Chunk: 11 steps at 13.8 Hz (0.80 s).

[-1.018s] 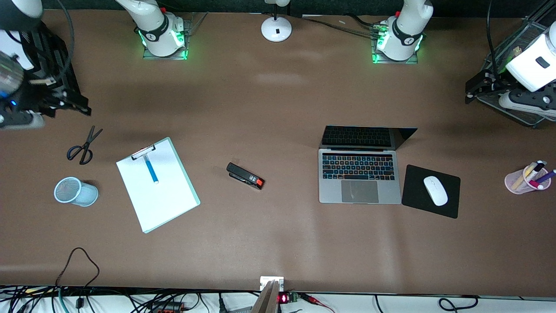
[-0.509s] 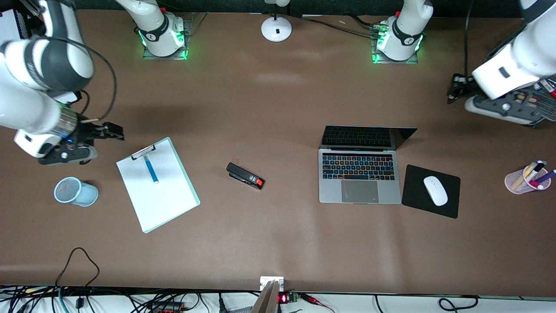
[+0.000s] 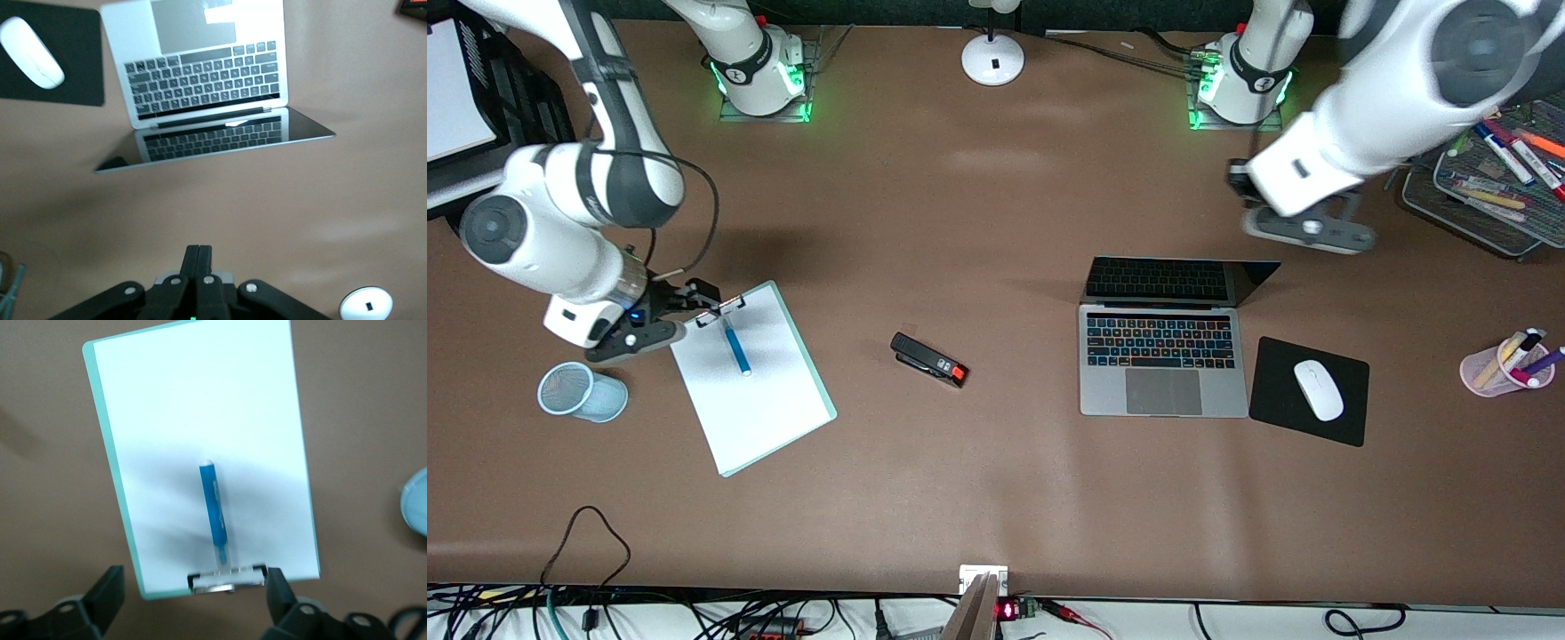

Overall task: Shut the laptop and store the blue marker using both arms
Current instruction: 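Grasp the blue marker with the right gripper while the left gripper reaches the lid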

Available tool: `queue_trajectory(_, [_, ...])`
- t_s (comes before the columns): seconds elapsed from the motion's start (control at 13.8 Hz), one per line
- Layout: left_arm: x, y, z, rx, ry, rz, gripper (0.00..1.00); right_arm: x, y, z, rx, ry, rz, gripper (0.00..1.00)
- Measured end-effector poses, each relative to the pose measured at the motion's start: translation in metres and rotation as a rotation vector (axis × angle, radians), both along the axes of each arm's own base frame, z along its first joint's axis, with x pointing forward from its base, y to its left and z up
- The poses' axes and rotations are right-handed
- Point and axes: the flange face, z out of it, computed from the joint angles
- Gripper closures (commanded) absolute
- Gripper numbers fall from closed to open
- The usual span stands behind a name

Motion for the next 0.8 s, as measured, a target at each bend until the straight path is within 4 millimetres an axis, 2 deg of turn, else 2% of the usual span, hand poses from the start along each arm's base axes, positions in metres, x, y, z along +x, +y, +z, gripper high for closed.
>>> queue_trajectory(0.15, [-0.008, -0.016, -0.034, 0.013, 0.016, 0.007, 1.00, 0.005, 0.011, -0.025, 0.004, -0.021, 0.030, 0.37])
queue_trajectory(0.36, [-0.018, -0.028, -0.091, 0.016, 0.003, 0.020, 1.00, 0.009, 0.029, -0.056, 0.008, -0.051, 0.107, 0.41])
queue_trajectory(0.44, [-0.021, -0.028, -0.107, 0.016, -0.004, 0.024, 1.00, 0.011, 0.030, -0.064, 0.005, -0.060, 0.135, 0.44])
queue_trajectory(0.8, [-0.030, -0.022, -0.171, -0.020, -0.102, 0.051, 1.00, 0.018, 0.027, -0.094, -0.038, -0.072, 0.213, 0.46])
